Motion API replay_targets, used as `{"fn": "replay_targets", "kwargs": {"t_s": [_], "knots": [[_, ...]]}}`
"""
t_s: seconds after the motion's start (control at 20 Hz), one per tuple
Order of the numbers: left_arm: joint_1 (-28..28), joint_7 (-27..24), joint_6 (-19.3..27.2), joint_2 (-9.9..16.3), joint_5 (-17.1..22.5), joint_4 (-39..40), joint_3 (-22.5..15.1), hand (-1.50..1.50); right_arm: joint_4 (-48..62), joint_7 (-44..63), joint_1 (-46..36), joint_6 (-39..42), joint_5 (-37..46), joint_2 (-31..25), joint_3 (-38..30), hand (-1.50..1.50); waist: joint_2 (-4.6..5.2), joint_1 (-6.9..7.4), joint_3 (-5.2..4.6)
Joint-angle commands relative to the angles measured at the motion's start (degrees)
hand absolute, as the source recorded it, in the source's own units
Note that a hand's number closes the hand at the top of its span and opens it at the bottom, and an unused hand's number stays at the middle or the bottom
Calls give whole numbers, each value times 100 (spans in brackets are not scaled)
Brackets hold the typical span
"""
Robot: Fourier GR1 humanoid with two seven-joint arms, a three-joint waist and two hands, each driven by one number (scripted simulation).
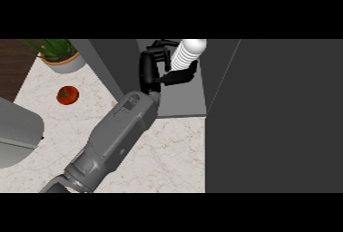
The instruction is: Pick up the bottled water, place it into the cabinet and close the cabinet
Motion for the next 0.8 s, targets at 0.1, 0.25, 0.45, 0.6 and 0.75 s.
{"fn": "replay_targets", "kwargs": {"t_s": [0.1, 0.25, 0.45, 0.6, 0.75], "knots": [[-498, -88, 24, -9, -457, 1163, -115, -150, -458, 61, 218, 74, -338, 232, 130, -150, -13, -33, 3], [-826, -182, -217, -28, -423, 1626, 62, -150, -388, 189, -39, -4, -445, 58, 2, -150, 15, -32, 2], [-1301, 56, -125, 58, -543, 2099, 132, -150, -277, 293, -215, -74, -566, -66, -75, -150, 26, -3, 2], [-1210, -107, -123, -27, -415, 2097, 221, -150, -404, 431, -295, -185, -664, -105, -140, -150, 26, -23, 0], [-1310, -242, -476, 6, -340, 2233, 472, -150, -492, 295, -128, -46, -554, -27, -135, -150, 16, -27, -1]]}}
